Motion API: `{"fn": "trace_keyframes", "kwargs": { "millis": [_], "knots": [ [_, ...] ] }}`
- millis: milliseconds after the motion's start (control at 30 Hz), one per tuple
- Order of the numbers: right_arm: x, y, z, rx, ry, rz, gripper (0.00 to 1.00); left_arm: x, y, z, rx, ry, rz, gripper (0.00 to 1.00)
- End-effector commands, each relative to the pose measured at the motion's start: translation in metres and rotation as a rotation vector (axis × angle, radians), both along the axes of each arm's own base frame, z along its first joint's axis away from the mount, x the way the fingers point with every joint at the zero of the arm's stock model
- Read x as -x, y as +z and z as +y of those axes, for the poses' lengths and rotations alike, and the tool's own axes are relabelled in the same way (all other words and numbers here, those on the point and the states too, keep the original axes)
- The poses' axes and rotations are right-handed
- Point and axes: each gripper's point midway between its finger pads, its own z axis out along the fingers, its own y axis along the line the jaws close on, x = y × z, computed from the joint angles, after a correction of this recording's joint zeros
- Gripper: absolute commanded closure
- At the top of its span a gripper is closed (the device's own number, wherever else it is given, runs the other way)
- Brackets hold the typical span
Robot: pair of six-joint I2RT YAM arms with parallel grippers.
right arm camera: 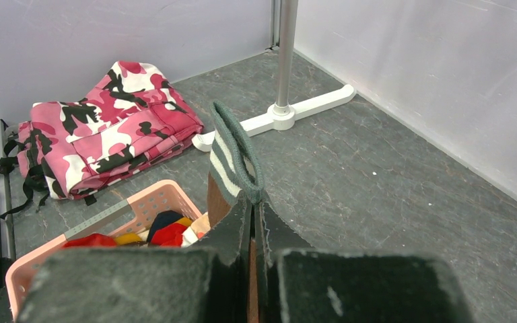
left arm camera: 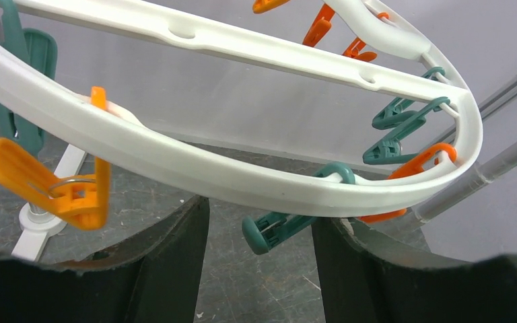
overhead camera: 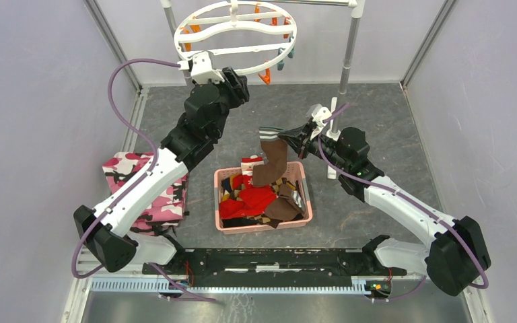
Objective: Clip the socks to the hanger
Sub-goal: Open the clamp at the hanger.
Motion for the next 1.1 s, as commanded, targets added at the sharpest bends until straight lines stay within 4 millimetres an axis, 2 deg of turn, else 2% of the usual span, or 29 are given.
{"fn": "trace_keyframes", "kwargs": {
  "millis": [0,500,867,1067],
  "knots": [
    [-0.001,0.025,0.002,-0.038,0.010,-0.051,1.00,-0.004,0.036,0.003,0.103,0.020,-0.085,0.37],
    [-0.001,0.023,0.002,-0.036,0.014,-0.048,1.00,-0.009,0.038,0.004,0.124,0.040,-0.103,0.38],
    [-0.001,0.023,0.003,-0.035,0.018,-0.047,1.00,0.007,0.040,0.015,0.125,0.028,-0.135,0.34],
    [0.000,0.023,0.003,-0.037,0.020,-0.047,1.00,0.013,0.033,0.021,0.126,0.015,-0.133,0.31]
  ]
}}
